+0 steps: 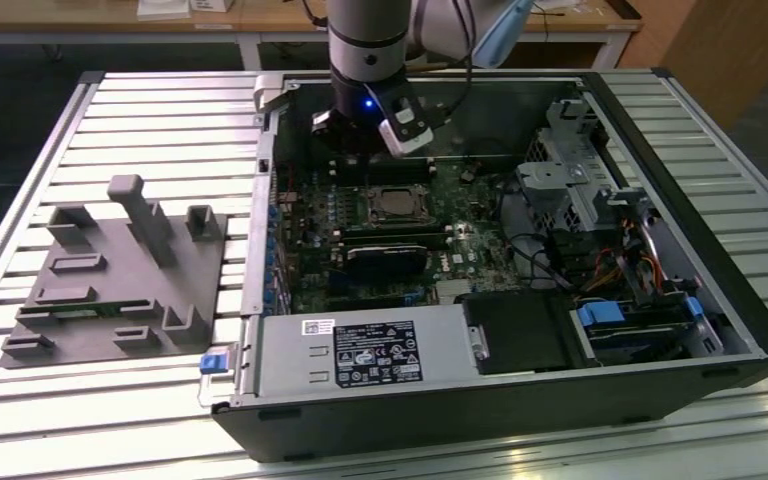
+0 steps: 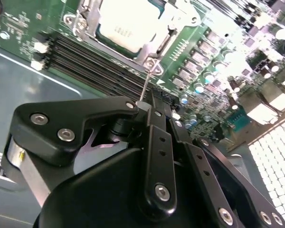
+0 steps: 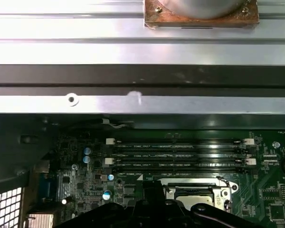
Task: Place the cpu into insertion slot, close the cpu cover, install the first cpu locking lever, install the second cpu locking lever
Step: 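Install the first cpu locking lever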
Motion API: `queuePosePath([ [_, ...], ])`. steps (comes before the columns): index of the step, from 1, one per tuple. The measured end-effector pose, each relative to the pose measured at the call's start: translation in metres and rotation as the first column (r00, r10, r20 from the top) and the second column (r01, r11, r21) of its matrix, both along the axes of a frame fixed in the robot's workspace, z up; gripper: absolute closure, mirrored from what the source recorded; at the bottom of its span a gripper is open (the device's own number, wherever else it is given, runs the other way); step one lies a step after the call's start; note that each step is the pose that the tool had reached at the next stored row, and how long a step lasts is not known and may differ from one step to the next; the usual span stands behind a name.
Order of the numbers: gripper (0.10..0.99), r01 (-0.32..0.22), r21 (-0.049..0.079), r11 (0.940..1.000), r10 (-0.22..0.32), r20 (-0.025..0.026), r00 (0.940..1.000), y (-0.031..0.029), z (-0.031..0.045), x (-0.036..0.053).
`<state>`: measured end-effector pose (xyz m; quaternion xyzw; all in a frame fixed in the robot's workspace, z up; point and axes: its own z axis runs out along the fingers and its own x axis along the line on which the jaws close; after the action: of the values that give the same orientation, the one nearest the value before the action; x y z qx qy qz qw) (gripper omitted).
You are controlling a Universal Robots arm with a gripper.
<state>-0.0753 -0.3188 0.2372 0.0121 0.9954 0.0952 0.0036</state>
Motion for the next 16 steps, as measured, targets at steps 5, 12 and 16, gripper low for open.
queuePosePath([
  [5, 0.98, 0.006, 0.0, 1.0, -0.006, 0.0, 1.0, 0.0, 0.0, 0.0078],
  [12, 0.98, 0.019, 0.0, 0.9998, -0.019, 0.0, 0.9998, 0.0, 0.0, 0.0173],
  [16, 0.98, 0.033, 0.0, 0.9994, -0.033, 0.0001, 0.9994, 0.0, -0.0001, 0.0213],
])
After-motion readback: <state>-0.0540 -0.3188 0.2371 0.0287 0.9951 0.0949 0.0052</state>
